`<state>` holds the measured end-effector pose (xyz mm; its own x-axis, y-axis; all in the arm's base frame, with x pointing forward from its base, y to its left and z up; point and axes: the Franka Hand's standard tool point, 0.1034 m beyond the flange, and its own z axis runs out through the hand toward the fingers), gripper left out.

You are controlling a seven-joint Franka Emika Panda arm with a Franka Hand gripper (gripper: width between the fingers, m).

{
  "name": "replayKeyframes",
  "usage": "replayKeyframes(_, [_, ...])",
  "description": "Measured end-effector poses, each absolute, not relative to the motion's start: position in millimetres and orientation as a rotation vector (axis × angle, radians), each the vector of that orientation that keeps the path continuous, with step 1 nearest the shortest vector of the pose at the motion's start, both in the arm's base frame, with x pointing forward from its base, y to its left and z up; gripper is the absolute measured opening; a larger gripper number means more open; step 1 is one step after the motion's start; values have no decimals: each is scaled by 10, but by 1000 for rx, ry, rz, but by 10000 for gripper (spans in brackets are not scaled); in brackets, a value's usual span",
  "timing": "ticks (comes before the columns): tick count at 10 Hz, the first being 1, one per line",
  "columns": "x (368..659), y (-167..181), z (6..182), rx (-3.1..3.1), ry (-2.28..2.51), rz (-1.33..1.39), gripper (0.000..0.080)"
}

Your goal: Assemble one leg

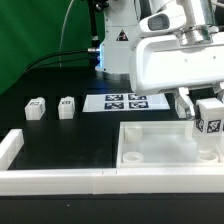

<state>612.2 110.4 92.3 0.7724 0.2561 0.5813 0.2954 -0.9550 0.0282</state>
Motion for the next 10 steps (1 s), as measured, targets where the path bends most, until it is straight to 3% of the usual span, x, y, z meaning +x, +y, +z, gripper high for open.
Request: replayKeyframes(10, [6014,1152,749,-2903,-473,-897,294])
